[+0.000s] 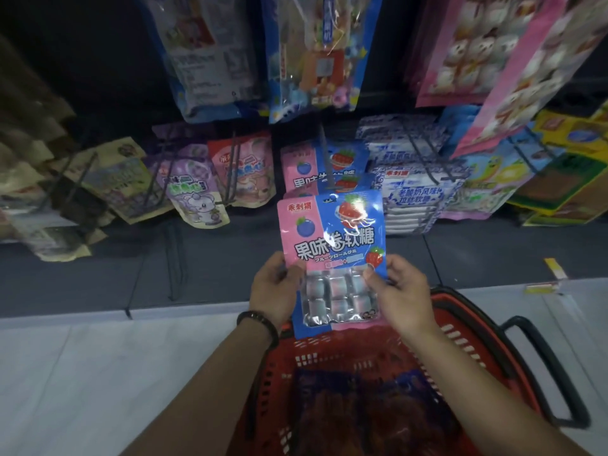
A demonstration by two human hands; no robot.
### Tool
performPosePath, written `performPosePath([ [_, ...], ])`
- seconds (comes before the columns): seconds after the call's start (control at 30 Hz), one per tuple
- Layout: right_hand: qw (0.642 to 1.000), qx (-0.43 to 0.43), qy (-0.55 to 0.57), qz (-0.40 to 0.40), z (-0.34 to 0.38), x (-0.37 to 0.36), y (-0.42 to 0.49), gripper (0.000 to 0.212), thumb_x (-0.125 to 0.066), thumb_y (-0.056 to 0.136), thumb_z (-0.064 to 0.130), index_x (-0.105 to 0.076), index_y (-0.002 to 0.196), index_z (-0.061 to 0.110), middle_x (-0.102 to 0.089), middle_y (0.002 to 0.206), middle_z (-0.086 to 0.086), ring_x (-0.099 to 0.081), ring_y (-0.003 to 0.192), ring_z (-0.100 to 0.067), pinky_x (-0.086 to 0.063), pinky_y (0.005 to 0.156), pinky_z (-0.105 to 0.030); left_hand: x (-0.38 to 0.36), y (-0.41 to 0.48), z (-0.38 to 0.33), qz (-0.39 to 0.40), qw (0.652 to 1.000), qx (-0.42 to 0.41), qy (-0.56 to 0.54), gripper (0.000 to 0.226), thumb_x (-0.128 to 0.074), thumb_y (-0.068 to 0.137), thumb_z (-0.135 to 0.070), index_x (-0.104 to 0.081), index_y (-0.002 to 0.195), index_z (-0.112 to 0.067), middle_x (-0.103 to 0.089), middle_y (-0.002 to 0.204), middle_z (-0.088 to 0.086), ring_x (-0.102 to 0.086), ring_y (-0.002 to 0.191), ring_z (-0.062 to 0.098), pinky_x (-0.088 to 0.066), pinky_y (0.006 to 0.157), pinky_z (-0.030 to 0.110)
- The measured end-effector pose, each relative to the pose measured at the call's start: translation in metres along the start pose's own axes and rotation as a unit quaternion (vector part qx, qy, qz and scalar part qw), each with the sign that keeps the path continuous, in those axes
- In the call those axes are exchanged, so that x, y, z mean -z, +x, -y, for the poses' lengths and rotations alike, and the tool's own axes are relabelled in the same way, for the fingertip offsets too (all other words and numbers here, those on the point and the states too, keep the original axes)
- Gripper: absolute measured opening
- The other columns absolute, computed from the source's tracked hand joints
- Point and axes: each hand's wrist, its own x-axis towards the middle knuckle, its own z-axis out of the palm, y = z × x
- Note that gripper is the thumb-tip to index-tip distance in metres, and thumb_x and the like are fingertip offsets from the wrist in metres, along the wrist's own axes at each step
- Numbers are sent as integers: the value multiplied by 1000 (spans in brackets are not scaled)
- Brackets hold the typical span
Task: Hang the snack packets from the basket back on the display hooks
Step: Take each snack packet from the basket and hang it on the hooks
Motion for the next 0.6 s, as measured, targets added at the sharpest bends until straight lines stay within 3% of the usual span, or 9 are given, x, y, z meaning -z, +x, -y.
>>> performPosePath([
  [0.1, 1000, 15, 12, -2, 4, -2, 2, 9, -75, 101, 15, -76, 98, 23, -83, 96, 1, -74, 82, -20, -58, 78, -42, 2, 2, -2, 10, 1000, -19, -11, 12, -62, 106, -17, -74, 108, -16, -80, 108, 9, -70, 94, 29, -58, 94, 51],
  [0.23, 999, 16, 26, -14, 12, -6, 7, 10, -75, 101, 15, -76, 94, 22, -79, 83, -3, -65, 71, -17, -52, 69, -37, 0, 10, -8, 0, 999, -33, -3, 13, -61, 107, -18, -73, 110, -13, -79, 108, 9, -65, 91, 16, -59, 93, 48],
  [0.37, 998, 16, 51, -28, 20, -12, 15, 10, -75, 101, 14, -78, 96, 22, -80, 87, -5, -63, 72, -17, -53, 66, -31, -6, 18, -12, -23, 999, -25, -28, 14, -61, 107, -17, -74, 112, -15, -82, 105, -8, -71, 92, 7, -59, 89, 29],
  [0.5, 998, -23, 35, -39, 9, -16, 24, 8, -77, 99, 18, -77, 92, 20, -76, 84, -15, -60, 68, -21, -51, 65, -39, -11, 24, -7, -43, 999, 1, -20, 15, -62, 106, -19, -72, 109, -8, -80, 95, 0, -66, 82, 13, -58, 82, 39],
  [0.6, 997, -40, 30, -56, -3, -18, 31, 10, -78, 99, 20, -76, 89, 18, -74, 74, -9, -61, 65, -19, -51, 66, -39, -14, 31, -3, -36, 999, 7, -12, 16, -62, 106, -21, -72, 110, -9, -80, 105, 9, -68, 88, 19, -60, 89, 46],
])
